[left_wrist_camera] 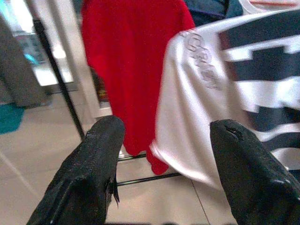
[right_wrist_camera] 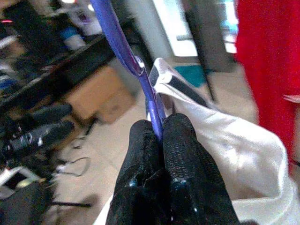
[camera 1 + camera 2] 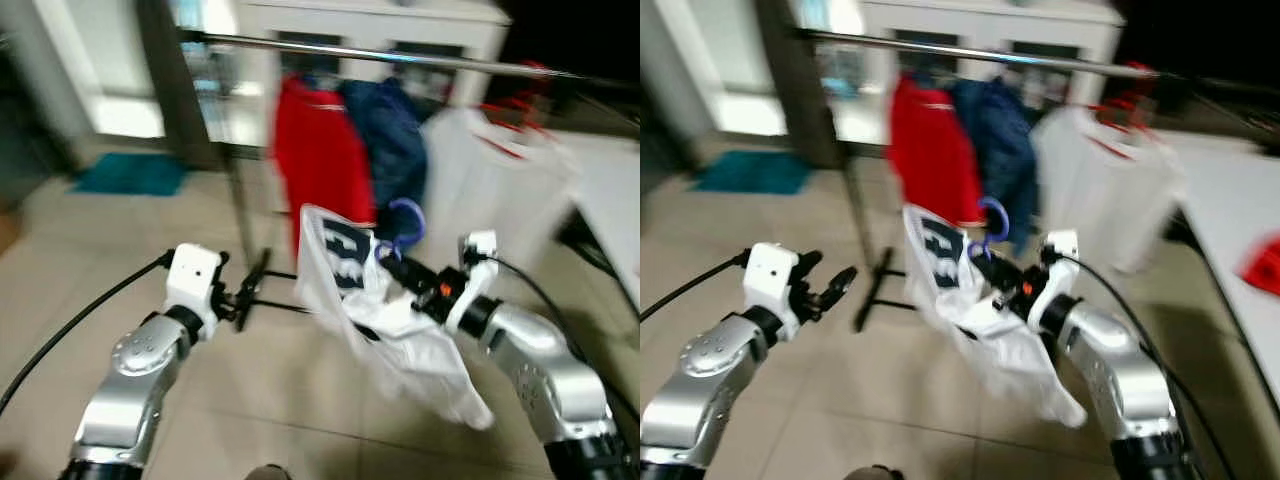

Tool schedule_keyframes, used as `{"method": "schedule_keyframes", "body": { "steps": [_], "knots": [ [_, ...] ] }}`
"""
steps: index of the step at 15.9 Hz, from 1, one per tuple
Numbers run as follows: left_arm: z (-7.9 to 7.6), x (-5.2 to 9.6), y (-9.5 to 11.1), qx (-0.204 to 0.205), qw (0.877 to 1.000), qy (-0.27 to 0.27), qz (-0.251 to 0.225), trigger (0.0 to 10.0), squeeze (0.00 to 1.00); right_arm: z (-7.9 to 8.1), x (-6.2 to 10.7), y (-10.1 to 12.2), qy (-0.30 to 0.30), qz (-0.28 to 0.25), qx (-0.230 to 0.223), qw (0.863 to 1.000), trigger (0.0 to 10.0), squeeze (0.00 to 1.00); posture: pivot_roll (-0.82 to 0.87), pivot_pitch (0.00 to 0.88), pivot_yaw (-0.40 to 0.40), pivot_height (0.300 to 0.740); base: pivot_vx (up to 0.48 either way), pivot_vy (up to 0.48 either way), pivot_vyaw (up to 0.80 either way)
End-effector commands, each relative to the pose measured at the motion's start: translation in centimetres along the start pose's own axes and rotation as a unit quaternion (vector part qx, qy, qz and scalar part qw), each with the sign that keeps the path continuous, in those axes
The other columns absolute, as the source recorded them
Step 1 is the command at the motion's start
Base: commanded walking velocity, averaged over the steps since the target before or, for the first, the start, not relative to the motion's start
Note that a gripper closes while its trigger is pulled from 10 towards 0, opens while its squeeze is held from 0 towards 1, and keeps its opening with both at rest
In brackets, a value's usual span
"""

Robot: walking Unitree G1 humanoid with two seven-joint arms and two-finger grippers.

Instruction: Hang hanger

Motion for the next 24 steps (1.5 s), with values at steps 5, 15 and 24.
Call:
{"method": "schedule_keyframes", "body": {
  "steps": [5,15,24],
  "knots": [
    [-1.3,-1.6,1.8,-0.023,0.998,-0.044,-0.026,10.0,0.00,-0.2,-0.9,1.4,-0.016,-0.016,-0.006,1.000,10.0,0.00,0.01,0.000,-0.039,0.740,0.000,0.000,0.80],
    [-4.5,-5.2,3.9,-0.003,0.993,-0.109,-0.033,10.0,1.00,-0.3,-3.9,3.7,-0.073,-0.044,-0.074,0.994,10.0,0.00,0.01,0.000,-0.089,0.740,0.000,0.000,0.00],
    [-7.4,-7.8,5.4,-0.049,0.980,-0.189,-0.045,10.0,0.00,0.3,-4.7,4.9,-0.035,-0.048,-0.110,0.992,10.0,0.00,-0.01,0.000,-0.108,0.740,0.000,0.000,0.00]
  ]
}}
Point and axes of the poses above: a point about 5 cm out from each wrist's last joint towards the gripper, its own x axis pointing back from the gripper into the wrist, its own y axis along the axis of the wrist's last joint, z = x × y, the point moved 3 cm from there along -x, pointing out of the wrist towards the gripper, and after that the axes turned 2 degrees about -x, right-handed, at the moved point
